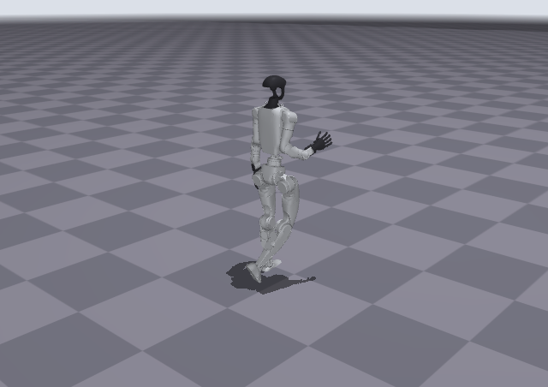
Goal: Walk run
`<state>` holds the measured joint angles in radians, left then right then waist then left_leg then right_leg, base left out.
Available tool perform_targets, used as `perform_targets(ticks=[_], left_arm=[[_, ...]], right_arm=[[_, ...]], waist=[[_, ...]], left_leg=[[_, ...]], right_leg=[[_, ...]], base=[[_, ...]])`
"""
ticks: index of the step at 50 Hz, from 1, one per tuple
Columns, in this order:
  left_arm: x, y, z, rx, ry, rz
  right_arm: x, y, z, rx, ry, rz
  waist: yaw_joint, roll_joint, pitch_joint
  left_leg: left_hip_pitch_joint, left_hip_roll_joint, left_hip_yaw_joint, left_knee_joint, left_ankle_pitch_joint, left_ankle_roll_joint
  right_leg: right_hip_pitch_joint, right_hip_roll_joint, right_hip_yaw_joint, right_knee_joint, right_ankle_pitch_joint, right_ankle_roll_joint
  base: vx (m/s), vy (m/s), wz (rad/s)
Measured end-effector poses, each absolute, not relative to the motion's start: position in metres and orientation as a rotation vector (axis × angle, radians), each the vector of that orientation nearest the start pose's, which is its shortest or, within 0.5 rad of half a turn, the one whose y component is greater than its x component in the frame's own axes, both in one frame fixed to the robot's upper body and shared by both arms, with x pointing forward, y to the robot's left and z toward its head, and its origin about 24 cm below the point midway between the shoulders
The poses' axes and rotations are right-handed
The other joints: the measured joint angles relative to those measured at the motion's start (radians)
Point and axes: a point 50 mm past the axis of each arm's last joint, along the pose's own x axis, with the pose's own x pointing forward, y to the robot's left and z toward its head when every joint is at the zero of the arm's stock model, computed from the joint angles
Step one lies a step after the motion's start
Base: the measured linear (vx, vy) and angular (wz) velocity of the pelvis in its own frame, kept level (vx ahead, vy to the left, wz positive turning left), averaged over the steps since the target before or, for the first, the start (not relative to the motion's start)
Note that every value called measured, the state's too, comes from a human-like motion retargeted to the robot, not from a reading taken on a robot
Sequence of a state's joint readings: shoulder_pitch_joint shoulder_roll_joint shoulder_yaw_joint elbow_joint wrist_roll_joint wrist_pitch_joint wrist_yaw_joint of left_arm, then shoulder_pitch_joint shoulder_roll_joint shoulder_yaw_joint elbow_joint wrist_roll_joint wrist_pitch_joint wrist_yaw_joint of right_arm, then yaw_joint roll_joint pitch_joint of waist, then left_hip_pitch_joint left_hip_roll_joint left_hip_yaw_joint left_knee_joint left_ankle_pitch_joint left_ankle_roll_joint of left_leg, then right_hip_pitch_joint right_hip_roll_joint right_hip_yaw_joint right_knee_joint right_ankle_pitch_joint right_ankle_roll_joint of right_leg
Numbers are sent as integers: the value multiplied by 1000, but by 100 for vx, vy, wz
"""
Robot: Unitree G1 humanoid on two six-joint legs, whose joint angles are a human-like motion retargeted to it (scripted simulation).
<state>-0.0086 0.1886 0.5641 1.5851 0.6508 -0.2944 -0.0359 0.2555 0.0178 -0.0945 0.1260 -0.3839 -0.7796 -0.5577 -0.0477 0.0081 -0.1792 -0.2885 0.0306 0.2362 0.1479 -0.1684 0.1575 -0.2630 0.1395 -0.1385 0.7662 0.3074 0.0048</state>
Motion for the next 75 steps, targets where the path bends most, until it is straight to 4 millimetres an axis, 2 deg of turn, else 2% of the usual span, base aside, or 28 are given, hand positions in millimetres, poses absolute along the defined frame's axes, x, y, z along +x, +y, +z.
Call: perform_targets(ticks=[4,8,12,15,17,18,20,22,25,27,29,30,33,35,39,43,47,50,52,55,57,60,62,65,68,70,72,75], left_arm=[[107,232,-155,287,1043,-32],[157,242,-133,373,850,-54],[182,249,-119,422,757,-63],[182,252,-118,428,755,-51],[173,253,-122,423,793,-53],[166,253,-126,419,821,-56],[147,252,-135,409,891,-70],[119,250,-145,400,981,-83],[70,241,-160,383,1132,-106],[36,233,-166,359,1241,-117],[8,228,-169,341,1338,-148],[-4,225,-170,337,1381,-170],[-38,214,-170,336,1474,-240],[-60,205,-169,314,1526,-262],[-101,191,-163,244,1634,-261],[-132,175,-156,142,1731,-204],[-148,157,-151,27,1783,-122],[-155,149,-148,-23,1799,-103],[-157,148,-147,-26,1811,-107],[-158,152,-147,-6,1828,-128],[-157,159,-147,18,1833,-138],[-146,174,-151,51,1810,-118],[-122,186,-157,86,1753,-87],[-73,205,-168,114,1626,-1],[-14,219,-173,117,1452,56],[25,225,-171,135,1328,65],[63,231,-166,169,1204,55],[113,239,-153,238,1038,30]], right_arm=[[173,-186,36,-259,-471,-506],[172,-187,36,-266,-470,-517],[169,-187,34,-270,-456,-536],[167,-186,32,-270,-446,-536],[167,-186,31,-267,-439,-536],[167,-185,30,-265,-436,-535],[167,-184,29,-260,-430,-534],[167,-183,28,-250,-422,-527],[169,-182,28,-234,-422,-519],[173,-183,30,-242,-438,-499],[178,-185,35,-254,-465,-493],[180,-185,37,-256,-479,-496],[186,-190,42,-260,-506,-509],[187,-192,45,-270,-526,-512],[189,-196,52,-285,-565,-520],[191,-198,57,-297,-595,-521],[193,-196,58,-298,-601,-539],[191,-194,55,-285,-587,-557],[190,-191,52,-275,-575,-560],[187,-190,48,-277,-557,-555],[185,-189,44,-283,-535,-540],[181,-186,37,-276,-501,-521],[182,-186,36,-274,-496,-519],[186,-186,39,-275,-515,-504],[188,-187,40,-274,-520,-509],[186,-189,39,-274,-514,-517],[184,-189,39,-273,-509,-520],[180,-188,36,-271,-494,-520]], waist=[[-68,27,11],[-103,0,34],[-135,-8,62],[-139,6,65],[-150,15,63],[-157,18,60],[-185,25,50],[-217,26,42],[-225,22,47],[-223,8,55],[-213,-13,60],[-211,-21,62],[-209,-28,74],[-160,-51,77],[-84,-67,85],[-46,-54,112],[1,-61,127],[16,-77,117],[30,-82,109],[49,-89,73],[56,-97,46],[35,-111,20],[21,-89,19],[32,-81,20],[60,-27,6],[25,3,8],[-25,23,8],[-80,19,10]], left_leg=[[79,-13,-27,-30,-28,-18],[177,-66,-28,-57,-63,-40],[281,-81,-33,-76,-92,-80],[339,-63,-11,-77,-109,-122],[364,-53,-21,-59,-101,-153],[373,-48,-26,-47,-85,-171],[390,-35,-49,-14,-24,-216],[398,-17,-67,42,97,-268],[365,16,-71,226,374,-322],[286,29,-62,438,521,-340],[199,54,-25,630,605,-303],[156,74,-11,705,605,-272],[30,125,3,805,436,-212],[-50,96,21,793,371,-184],[-191,70,49,609,247,-134],[-236,54,72,275,218,-68],[-262,-19,54,-13,117,-29],[-277,-60,45,-129,69,-35],[-271,-42,92,-97,69,-43],[-261,-15,190,-39,98,-11],[-255,-49,76,-32,164,-3],[-240,-73,0,16,169,20],[-200,-63,-20,36,124,39],[-123,-57,-3,34,58,39],[-70,-2,7,15,23,20],[-21,3,0,-7,10,14],[17,-3,-21,-22,-4,4],[81,-36,-39,-42,-30,-10]], right_leg=[[-114,-73,7,-122,-187,17],[-165,-178,56,-401,-222,79],[-203,-250,78,-659,-267,104],[-215,-263,60,-807,-317,173],[-206,-259,28,-797,-324,166],[-203,-244,36,-767,-326,120],[-188,-252,-67,-728,-300,95],[-157,-225,-4,-722,-206,90],[-126,-174,166,-668,-208,24],[-80,-193,105,-652,-232,-14],[-31,-208,30,-655,-254,-53],[-12,-194,38,-658,-267,-77],[39,-159,51,-670,-290,-112],[76,-153,62,-688,-299,-126],[136,-110,98,-708,-327,-158],[207,-49,114,-707,-366,-191],[282,-27,127,-709,-393,-213],[324,-33,113,-706,-397,-215],[345,-22,124,-687,-378,-210],[357,-21,110,-661,-312,-183],[367,-36,72,-625,-201,-139],[348,-44,82,-505,60,-32],[283,-12,78,-345,190,31],[148,11,91,-52,216,82],[42,0,36,-3,73,-9],[-25,-14,7,1,-20,-29],[-83,-45,-2,-48,-126,-15],[-142,-100,39,-220,-203,57]], base=[[68,-7,69],[70,-14,29],[68,-18,36],[83,-29,5],[74,-31,12],[76,-34,32],[83,-39,61],[98,-52,49],[92,-50,10],[75,-35,-13],[70,-36,-20],[70,-38,26],[67,-35,22],[67,-27,-90],[61,-21,-71],[72,-18,-37],[75,-14,-48],[79,-8,-21],[86,-6,-35],[95,-3,-37],[107,-4,-30],[99,-4,2],[87,-6,28],[80,-6,-32],[64,5,-52],[71,2,81],[70,-3,113],[73,-12,78]])
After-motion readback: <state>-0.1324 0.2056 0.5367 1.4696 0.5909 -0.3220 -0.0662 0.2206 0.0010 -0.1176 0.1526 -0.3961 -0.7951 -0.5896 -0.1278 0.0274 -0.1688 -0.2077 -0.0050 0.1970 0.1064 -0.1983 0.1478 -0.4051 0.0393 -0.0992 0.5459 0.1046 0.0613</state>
